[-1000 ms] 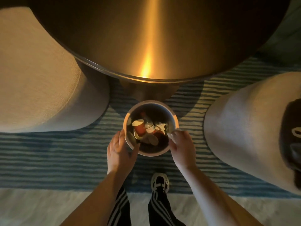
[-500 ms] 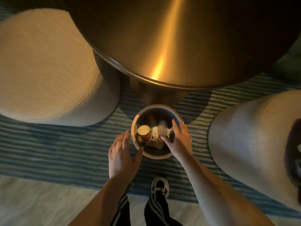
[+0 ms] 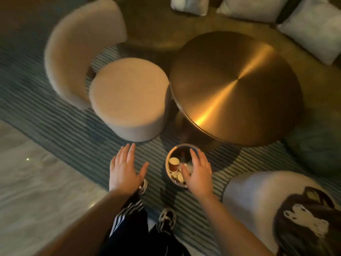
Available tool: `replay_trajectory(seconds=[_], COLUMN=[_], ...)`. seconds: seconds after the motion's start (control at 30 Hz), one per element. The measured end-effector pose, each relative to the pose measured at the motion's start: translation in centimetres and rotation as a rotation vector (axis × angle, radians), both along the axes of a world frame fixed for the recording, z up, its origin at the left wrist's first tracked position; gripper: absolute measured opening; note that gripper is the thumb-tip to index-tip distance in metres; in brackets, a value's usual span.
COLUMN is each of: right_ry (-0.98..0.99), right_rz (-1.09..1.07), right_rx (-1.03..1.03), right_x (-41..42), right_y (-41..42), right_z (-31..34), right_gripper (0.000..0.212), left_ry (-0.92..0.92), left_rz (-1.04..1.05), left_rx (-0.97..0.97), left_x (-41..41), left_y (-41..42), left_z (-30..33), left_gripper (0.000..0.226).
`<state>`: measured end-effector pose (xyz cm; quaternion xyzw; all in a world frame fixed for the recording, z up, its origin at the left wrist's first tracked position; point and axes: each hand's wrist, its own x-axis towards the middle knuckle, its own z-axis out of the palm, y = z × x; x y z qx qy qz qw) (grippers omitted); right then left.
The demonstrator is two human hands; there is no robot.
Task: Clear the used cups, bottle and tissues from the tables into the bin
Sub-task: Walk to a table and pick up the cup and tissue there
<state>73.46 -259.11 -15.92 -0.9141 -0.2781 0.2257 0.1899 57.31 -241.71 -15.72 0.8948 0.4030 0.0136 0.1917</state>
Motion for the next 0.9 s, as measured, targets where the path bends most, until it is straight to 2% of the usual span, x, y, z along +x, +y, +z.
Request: replay_trajectory(seconds=[0.23, 0.43, 0.67, 0.9], right_ry=[0.062, 0.031, -0.016, -0.023], right_rz=[0.356, 0.576, 0.627, 0.584], right_rx=[0.077, 0.162, 0.185, 0.15], right_x=[-4.5, -8.3, -12.4, -12.9], right_y=[12.7, 28.4, 52.5, 74.1], right_z=[6.2, 8.6, 8.1, 11.0], right_gripper=[0.061, 0.06, 0.06, 0.061], left_ry=[-0.048, -0.071, -0.058, -0.043], left_rz=[0.334, 0.573, 0.613, 0.595], left_rx=[0.041, 0.069, 0.024, 0.066], left_x=[-7.5, -13.0, -17.9, -21.4], left_y=[6.6, 17.7, 39.4, 64.2], left_z=[5.9, 7.1, 6.3, 10.9], left_gripper=[0.081, 0.078, 0.08, 0.08])
